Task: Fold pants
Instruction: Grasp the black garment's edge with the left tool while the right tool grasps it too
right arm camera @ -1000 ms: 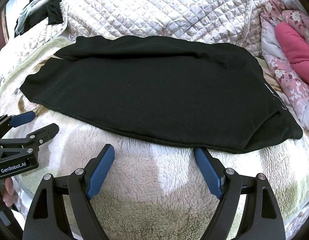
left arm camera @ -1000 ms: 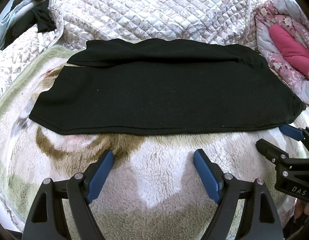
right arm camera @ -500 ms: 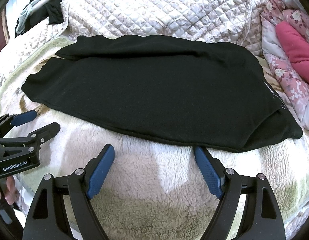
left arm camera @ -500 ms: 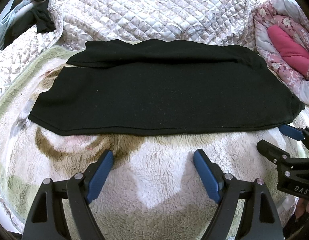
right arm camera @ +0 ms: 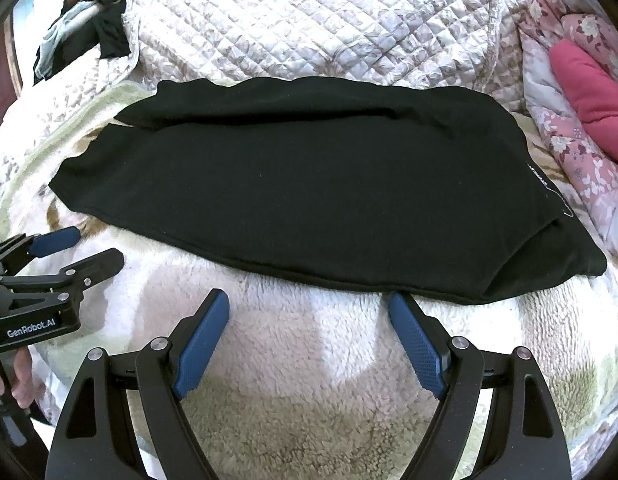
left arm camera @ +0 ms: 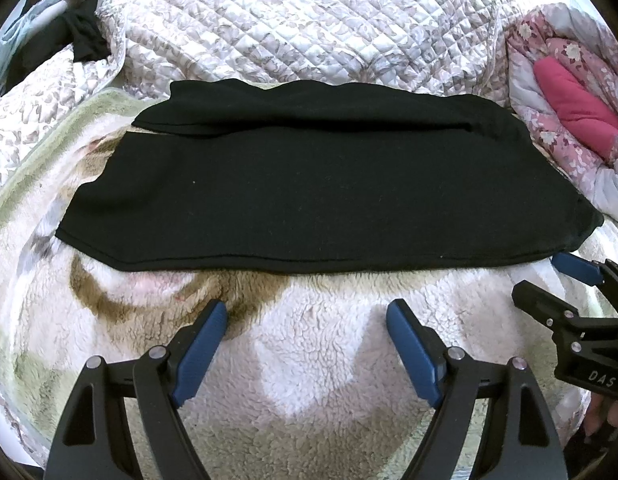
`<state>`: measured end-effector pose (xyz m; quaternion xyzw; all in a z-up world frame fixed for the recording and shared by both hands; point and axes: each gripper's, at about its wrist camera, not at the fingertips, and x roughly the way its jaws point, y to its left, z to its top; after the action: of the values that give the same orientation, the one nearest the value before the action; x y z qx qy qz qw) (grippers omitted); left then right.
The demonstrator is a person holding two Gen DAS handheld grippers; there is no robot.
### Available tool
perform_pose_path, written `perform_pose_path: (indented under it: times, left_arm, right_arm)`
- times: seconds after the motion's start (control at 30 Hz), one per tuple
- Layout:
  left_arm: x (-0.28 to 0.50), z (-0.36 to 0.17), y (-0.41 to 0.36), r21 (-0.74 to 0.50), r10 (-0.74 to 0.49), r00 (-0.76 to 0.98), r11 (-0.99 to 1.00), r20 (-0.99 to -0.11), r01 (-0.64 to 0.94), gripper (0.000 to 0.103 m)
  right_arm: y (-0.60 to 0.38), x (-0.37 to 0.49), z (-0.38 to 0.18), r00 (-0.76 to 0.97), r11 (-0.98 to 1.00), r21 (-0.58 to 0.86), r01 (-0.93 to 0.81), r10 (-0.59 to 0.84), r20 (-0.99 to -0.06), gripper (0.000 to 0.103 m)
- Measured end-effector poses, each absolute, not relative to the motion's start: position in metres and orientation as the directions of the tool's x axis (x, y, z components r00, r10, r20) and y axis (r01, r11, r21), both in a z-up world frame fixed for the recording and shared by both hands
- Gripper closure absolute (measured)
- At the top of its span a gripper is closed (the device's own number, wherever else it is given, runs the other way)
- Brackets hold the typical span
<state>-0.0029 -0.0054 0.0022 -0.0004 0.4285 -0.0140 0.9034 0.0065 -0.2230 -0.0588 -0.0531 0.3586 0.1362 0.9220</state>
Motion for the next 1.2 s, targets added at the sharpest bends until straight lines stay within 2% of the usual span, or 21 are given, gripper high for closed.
perform_pose_path:
  times: [0.37, 0.6, 0.67, 0.83, 1.07, 1.1, 1.13, 1.17, 1.2]
  left_arm:
    - [-0.007, 0.014, 0.031, -0.078, -0.012, 0.669, 0.995, -0.743, -0.069, 0.019]
    - [0.002, 0.012, 0.081, -0.148, 0.050, 0.658, 0.959, -0.751, -0.242, 0.019]
    - [0.004, 0.009, 0.094, -0.167, 0.062, 0.651, 0.944, -0.756, -0.283, 0.019]
    - [0.017, 0.004, 0.115, -0.245, 0.047, 0.665, 0.908, -0.746, -0.339, 0.020]
    - [0.043, 0.002, 0.120, -0.203, 0.098, 0.676, 0.914, -0.730, -0.352, 0.020]
    - [0.046, 0.002, 0.121, -0.202, 0.102, 0.681, 0.914, -0.725, -0.351, 0.024]
    - [0.049, 0.002, 0.122, -0.195, 0.113, 0.680, 0.913, -0.725, -0.359, 0.028]
    - [0.051, 0.002, 0.124, -0.187, 0.128, 0.677, 0.909, -0.725, -0.373, 0.039]
    - [0.053, 0.002, 0.126, -0.184, 0.139, 0.675, 0.905, -0.725, -0.383, 0.052]
  right_arm:
    - [-0.266, 0.001, -0.049, 0.744, 0.978, 0.051, -0.202, 0.187, -0.642, 0.021]
    - [-0.338, 0.006, -0.054, 0.749, 0.975, 0.221, 0.015, 0.135, -0.648, 0.021]
    - [-0.349, 0.010, -0.054, 0.749, 0.954, 0.299, 0.028, 0.178, -0.638, 0.021]
    - [-0.363, 0.028, -0.047, 0.772, 0.929, 0.366, 0.049, 0.197, -0.604, 0.021]
    - [-0.386, 0.061, -0.042, 0.803, 0.879, 0.467, 0.098, 0.207, -0.559, 0.021]
    - [-0.387, 0.065, -0.041, 0.808, 0.876, 0.471, 0.107, 0.200, -0.555, 0.022]
    - [-0.388, 0.067, -0.039, 0.810, 0.874, 0.472, 0.117, 0.191, -0.554, 0.030]
    - [-0.390, 0.069, -0.038, 0.813, 0.873, 0.469, 0.134, 0.173, -0.556, 0.046]
    - [-0.394, 0.071, -0.038, 0.816, 0.872, 0.463, 0.157, 0.150, -0.559, 0.054]
